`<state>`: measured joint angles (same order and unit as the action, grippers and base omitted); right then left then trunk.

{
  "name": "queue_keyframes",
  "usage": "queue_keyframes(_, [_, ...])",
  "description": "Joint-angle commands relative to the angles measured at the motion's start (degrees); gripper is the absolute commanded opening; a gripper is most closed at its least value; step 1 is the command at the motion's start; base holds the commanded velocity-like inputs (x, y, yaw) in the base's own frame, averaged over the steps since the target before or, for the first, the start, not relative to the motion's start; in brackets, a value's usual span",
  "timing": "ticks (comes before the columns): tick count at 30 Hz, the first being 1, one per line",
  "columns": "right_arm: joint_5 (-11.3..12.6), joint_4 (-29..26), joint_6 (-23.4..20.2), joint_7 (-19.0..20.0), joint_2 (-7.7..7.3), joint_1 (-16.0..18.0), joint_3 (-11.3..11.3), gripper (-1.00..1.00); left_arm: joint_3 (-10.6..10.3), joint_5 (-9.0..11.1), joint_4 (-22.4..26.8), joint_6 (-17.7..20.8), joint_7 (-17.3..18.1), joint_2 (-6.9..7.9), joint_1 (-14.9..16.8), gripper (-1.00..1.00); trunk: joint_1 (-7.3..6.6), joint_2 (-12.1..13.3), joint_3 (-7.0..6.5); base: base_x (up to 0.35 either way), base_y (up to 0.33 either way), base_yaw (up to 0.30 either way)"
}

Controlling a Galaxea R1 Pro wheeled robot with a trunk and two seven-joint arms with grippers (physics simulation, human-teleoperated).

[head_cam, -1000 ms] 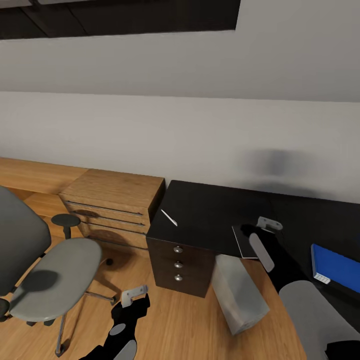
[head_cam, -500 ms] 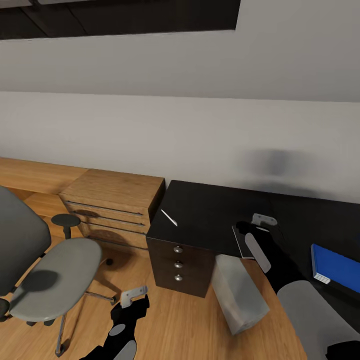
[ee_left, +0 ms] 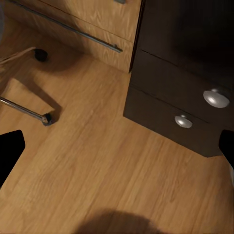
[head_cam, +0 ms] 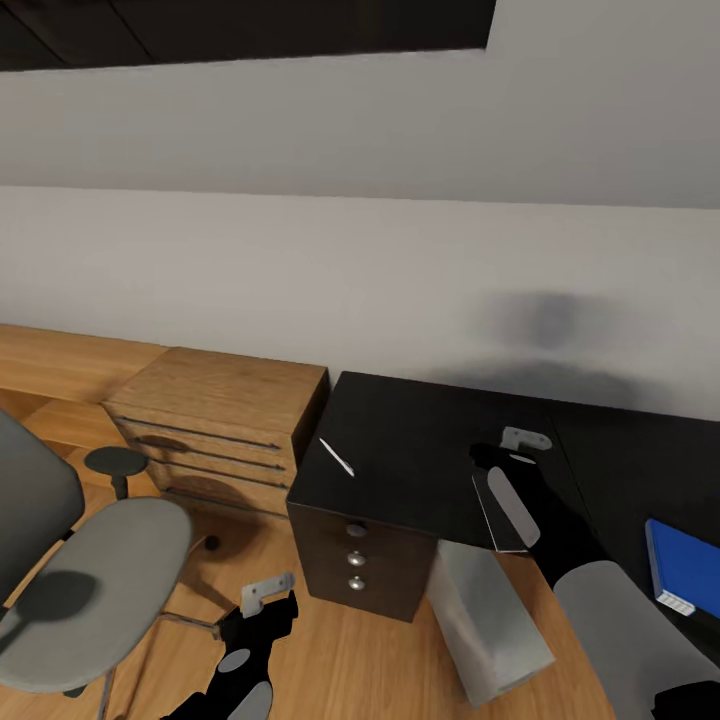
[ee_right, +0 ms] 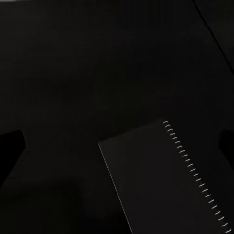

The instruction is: In the bedroom, organize the workspace by keeping the computer under the desk, ensuring the monitor is on the desk, placing the keyboard on the desk next to the monitor, placing the mouse on the desk next to the keyboard, moving the folder from the swivel chair onto the desk next to the mouse, stacking the notebook on top of the folder with the pen on top of the notebook, and positioning the swivel chair next to the desk.

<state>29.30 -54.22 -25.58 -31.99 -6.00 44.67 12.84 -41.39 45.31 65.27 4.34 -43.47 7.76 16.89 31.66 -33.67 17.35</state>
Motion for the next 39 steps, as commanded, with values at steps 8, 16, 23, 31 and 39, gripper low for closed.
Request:
queue_keyframes(8, [-4.72, 7.90, 4.99, -0.26, -0.06, 0.11, 0.43, 1.00, -0.52, -0.10, 2.08, 0.34, -0.47, 0.06, 0.07, 1.00, 0.05, -0.08, 0.09, 0.063, 0.000, 0.000])
queue_keyframes(16, [-7.18, 10.51, 11.18, 0.34, -0.19, 0.15, 0.37, 1.00, -0.96, -0.06, 5.98, 0.39, -0.54, 0.06, -0.22, 1.00, 0.05, -0.08, 0.09, 0.001, 0.000, 0.000])
queue_keyframes(23, [-7.60, 12.64, 14.83, 1.64, -0.30, 0.27, 0.26, 1.00, -1.52, -0.05, 7.69, 0.46, -0.56, 0.06, -0.34, 1.00, 0.05, -0.08, 0.09, 0.000, 0.000, 0.000])
queue_keyframes(31, [-7.58, 18.06, 17.95, 1.89, -0.20, 1.59, 0.18, 1.00, -3.59, -0.05, 8.50, 0.49, -0.62, 0.13, -0.36, 1.00, 1.59, -2.89, 1.35, 0.000, 0.000, 0.000])
queue_keyframes(39, [-7.31, 22.10, 18.81, 1.99, -0.14, 3.68, 0.17, 1.00, -3.91, 0.02, 8.60, 0.49, -0.65, 0.15, -0.35, 1.00, 3.35, -6.10, 2.78, 0.000, 0.000, 0.000])
